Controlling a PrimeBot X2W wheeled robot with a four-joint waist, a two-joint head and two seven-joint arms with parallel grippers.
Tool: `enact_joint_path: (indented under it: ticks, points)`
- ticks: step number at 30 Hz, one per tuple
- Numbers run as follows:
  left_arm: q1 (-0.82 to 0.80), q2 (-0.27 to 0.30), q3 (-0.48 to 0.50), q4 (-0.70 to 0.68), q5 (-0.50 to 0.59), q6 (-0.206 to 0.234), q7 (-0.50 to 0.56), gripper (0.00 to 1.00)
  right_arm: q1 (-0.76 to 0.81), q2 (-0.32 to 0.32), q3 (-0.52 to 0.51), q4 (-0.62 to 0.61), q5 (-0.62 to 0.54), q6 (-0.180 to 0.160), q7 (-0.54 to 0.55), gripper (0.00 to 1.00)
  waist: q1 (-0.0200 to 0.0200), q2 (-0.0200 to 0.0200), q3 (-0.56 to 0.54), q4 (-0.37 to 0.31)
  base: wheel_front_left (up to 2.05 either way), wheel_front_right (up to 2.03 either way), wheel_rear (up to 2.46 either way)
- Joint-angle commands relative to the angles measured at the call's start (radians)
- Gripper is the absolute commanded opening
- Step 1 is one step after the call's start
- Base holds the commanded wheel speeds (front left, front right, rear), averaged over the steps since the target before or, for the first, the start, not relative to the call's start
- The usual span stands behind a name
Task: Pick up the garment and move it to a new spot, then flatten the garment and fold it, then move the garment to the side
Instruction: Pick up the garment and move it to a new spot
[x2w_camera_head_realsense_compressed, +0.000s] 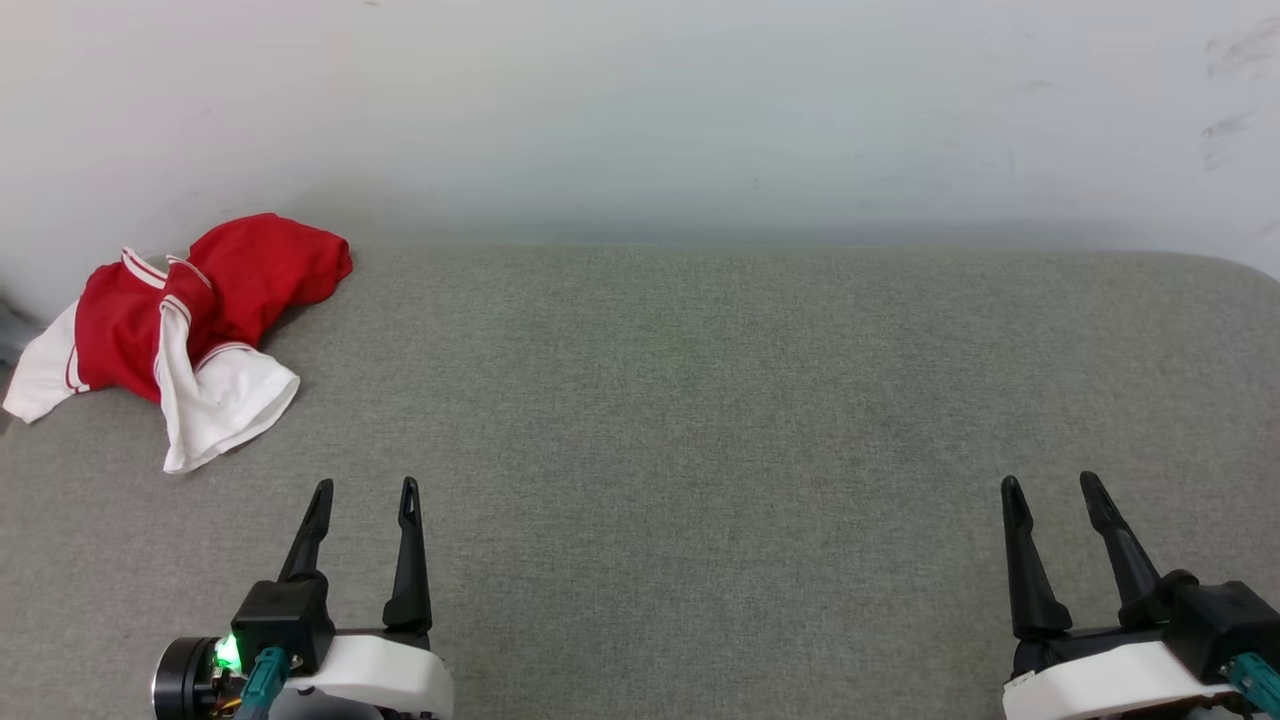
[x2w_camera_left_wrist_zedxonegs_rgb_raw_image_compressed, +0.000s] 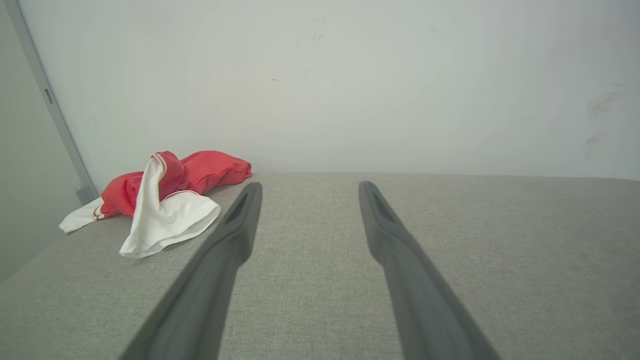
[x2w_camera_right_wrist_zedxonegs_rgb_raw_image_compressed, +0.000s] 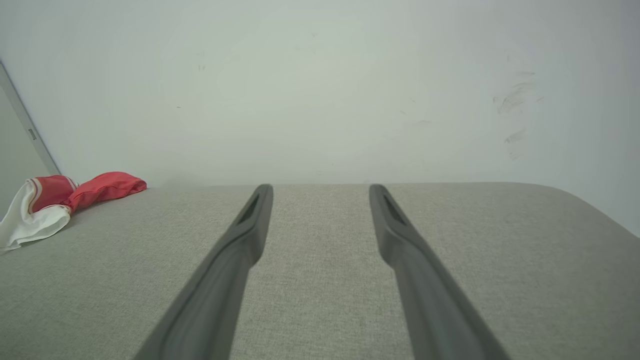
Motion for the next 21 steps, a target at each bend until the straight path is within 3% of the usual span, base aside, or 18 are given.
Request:
enact_joint_path:
  ticks: [1,8,21]
  points:
    - [-0.007,-0.001,0.003,0.002,0.002,-0.001,-0.004,1.00,0.007,0.002,-0.003,-0.003,0.002,-0.001,-0.002,1.00,0.0000,0.0000,-0.001,0.008,0.00,0.00,0.00]
    - [-0.019,-0.002,0.011,0.006,0.010,-0.001,-0.004,1.00,0.007,0.002,0.002,-0.005,0.002,-0.001,-0.002,1.00,0.0000,0.0000,0.001,0.053,0.00,0.00,0.00]
    - [-0.028,-0.002,0.032,0.010,0.009,0.001,-0.004,1.00,0.009,0.002,0.015,-0.017,-0.014,-0.001,-0.002,1.00,0.0000,0.0000,0.014,0.196,0.00,0.00,0.00]
